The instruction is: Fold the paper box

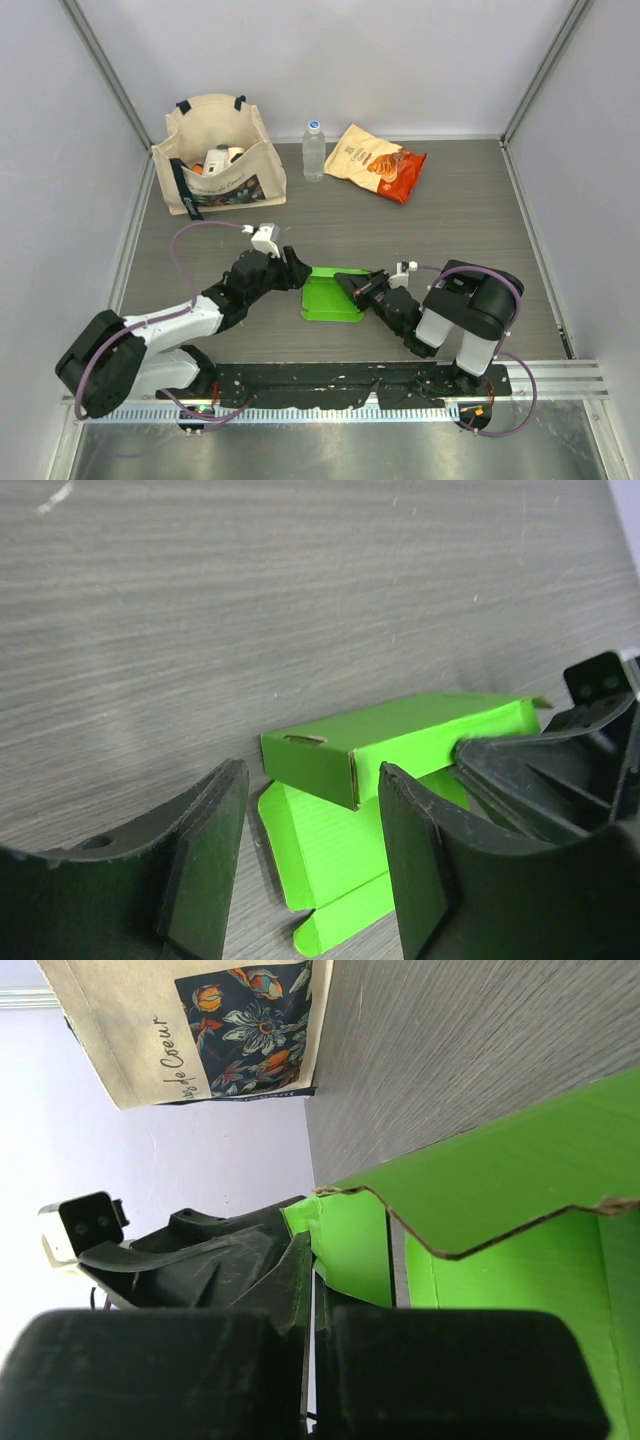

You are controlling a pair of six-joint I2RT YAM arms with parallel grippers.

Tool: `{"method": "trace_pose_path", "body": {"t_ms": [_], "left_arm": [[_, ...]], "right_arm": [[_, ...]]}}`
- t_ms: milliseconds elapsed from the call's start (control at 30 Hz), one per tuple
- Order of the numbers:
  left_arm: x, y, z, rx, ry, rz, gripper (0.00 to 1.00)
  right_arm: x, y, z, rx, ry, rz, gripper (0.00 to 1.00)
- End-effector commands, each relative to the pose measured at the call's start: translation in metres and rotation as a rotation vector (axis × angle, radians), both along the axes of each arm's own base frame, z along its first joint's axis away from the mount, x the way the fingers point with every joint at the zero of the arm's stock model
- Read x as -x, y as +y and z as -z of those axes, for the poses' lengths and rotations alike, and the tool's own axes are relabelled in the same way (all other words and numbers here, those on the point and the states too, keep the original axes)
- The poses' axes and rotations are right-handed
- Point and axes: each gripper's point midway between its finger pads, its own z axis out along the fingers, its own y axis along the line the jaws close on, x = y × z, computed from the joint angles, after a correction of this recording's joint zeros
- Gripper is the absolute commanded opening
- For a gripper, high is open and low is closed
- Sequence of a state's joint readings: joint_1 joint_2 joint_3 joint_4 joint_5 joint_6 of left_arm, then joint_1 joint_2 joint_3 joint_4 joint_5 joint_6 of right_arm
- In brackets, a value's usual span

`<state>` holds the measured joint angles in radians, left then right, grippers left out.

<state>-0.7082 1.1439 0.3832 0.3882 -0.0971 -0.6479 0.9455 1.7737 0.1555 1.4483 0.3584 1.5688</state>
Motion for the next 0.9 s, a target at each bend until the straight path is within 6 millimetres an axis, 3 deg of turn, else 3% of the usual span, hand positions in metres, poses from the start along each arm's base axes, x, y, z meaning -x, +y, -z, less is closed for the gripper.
{"method": "trace_pose_path", "body": {"t_ms": [0,167,267,367,467,567,633,667,700,733,767,800,867], "left_arm": [[-0.005,-0.021,-0.015,0.065,0.012,0.065,0.55],[-0.004,-0.028,-0.011,0.085,0.034,0.089,0.56],[-0.009,-0.025,-0.007,0.072,0.04,0.065,0.47],[-0.013,-0.024,-0.001,0.058,0.06,0.053,0.33],[-0.016,-0.025,0.004,0.054,0.074,0.052,0.27],[-0.017,-0.026,0.005,0.056,0.074,0.055,0.25],[-0.017,-0.026,0.005,0.051,0.074,0.058,0.25],[-0.018,-0.026,0.004,0.049,0.072,0.056,0.25],[-0.017,-0.026,0.003,0.044,0.065,0.061,0.25],[-0.017,-0.025,0.002,0.04,0.066,0.062,0.26],[-0.017,-0.025,0.001,0.034,0.063,0.064,0.28],[-0.017,-0.025,-0.003,0.031,0.051,0.069,0.3],[-0.017,-0.023,-0.005,0.018,0.045,0.068,0.34]], "right_arm": [[0.002,0.002,-0.002,0.027,-0.035,-0.028,0.01],[-0.001,0.001,-0.002,0.033,-0.033,-0.027,0.01],[-0.004,0.002,-0.002,0.039,-0.035,-0.028,0.01],[-0.007,0.002,-0.003,0.047,-0.036,-0.036,0.05],[-0.007,0.003,-0.002,0.068,-0.035,-0.049,0.11],[-0.006,0.002,-0.008,0.094,-0.072,-0.061,0.22],[-0.004,0.001,-0.005,0.15,-0.084,-0.088,0.38],[-0.003,0.001,-0.018,0.145,-0.116,-0.095,0.43],[-0.001,-0.001,-0.01,0.195,-0.103,-0.11,0.48],[0.002,0.0,-0.013,0.218,-0.113,-0.127,0.5],[0.0,0.0,-0.033,0.235,-0.174,-0.128,0.52],[0.004,-0.005,-0.017,0.327,-0.132,-0.149,0.54],[0.003,-0.006,-0.029,0.394,-0.166,-0.166,0.54]]}}
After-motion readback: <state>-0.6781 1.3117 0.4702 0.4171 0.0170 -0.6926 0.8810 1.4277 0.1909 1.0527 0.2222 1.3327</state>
